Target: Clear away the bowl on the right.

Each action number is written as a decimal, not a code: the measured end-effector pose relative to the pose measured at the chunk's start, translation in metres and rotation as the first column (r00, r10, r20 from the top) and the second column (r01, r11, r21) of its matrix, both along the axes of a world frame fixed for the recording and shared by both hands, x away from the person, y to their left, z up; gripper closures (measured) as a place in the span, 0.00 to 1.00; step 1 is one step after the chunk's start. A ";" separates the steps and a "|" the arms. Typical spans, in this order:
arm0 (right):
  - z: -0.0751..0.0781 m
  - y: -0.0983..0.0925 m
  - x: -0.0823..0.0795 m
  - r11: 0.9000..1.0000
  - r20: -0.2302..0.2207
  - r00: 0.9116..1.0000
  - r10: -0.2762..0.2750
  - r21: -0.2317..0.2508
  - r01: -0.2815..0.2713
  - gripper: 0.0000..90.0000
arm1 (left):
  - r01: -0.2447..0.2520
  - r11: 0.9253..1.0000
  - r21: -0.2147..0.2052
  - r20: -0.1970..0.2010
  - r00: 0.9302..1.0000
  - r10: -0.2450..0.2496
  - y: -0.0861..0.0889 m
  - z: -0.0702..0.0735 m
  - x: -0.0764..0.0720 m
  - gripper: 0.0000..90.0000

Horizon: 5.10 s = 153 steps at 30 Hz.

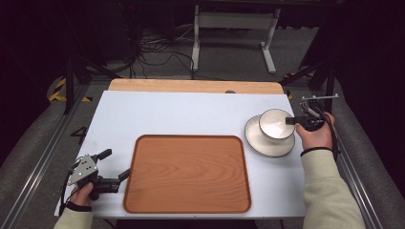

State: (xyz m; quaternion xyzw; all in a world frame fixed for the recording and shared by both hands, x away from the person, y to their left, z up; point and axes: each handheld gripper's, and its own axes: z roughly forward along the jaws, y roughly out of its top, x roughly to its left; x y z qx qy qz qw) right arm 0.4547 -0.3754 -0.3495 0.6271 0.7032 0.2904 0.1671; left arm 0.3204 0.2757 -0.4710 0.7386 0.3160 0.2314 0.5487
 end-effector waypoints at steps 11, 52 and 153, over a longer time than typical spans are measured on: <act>0.014 0.002 -0.002 1.000 0.009 1.000 -0.009 0.014 0.008 0.90 | -0.002 1.000 -0.002 -0.001 1.000 0.002 0.000 0.000 0.000 0.00; 0.050 0.118 -0.024 0.967 0.052 0.967 0.249 0.034 -0.251 0.89 | -0.003 1.000 -0.012 0.030 1.000 0.003 0.001 -0.001 -0.003 0.00; -0.035 0.263 -0.052 0.912 -0.187 0.901 0.392 0.211 -0.353 0.88 | 0.000 1.000 0.030 -0.009 1.000 0.001 -0.002 0.001 0.001 0.00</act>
